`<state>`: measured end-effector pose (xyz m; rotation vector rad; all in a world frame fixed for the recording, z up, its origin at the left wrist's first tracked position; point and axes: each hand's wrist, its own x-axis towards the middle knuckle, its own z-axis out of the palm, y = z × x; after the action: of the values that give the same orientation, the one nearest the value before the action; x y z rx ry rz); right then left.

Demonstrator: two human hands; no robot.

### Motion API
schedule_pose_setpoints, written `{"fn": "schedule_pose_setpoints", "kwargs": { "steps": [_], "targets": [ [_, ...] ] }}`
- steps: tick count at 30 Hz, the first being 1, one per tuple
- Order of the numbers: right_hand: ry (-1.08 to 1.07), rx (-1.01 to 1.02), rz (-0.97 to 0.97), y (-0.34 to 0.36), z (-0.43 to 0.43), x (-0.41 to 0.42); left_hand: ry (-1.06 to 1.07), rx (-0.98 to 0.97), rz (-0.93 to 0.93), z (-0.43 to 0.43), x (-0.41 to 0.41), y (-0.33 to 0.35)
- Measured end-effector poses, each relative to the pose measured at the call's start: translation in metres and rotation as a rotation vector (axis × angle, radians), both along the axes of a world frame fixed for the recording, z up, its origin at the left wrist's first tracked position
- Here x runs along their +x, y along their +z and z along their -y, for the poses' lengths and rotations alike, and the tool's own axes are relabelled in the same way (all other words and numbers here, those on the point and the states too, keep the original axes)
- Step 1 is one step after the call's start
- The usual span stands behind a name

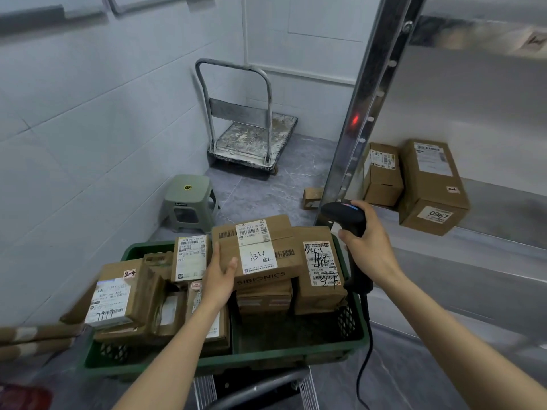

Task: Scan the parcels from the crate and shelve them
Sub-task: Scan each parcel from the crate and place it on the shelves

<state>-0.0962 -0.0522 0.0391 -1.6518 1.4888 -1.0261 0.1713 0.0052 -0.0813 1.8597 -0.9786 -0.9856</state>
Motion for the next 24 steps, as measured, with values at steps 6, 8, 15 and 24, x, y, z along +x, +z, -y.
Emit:
{"fn": "schedule_pose_setpoints", "kwargs": {
  "steps": [6,8,15,24],
  "targets": [
    [-0.005,-0.011,0.046,0.016,-0.015,-0.007,0.001,-0.04,0.056,-0.004,-0.001,0.023],
    [-0.01,-0.024,0.055,0.023,-0.021,-0.013,-0.011,-0.058,0.078,-0.005,-0.007,0.032],
    [-0.049,-0.073,0.08,0.047,-0.049,-0.055,-0.085,-0.12,0.113,-0.01,-0.055,0.063],
    [-0.125,-0.141,0.083,0.077,-0.105,-0.165,-0.186,-0.219,0.105,-0.039,-0.168,0.092]
  ]
}}
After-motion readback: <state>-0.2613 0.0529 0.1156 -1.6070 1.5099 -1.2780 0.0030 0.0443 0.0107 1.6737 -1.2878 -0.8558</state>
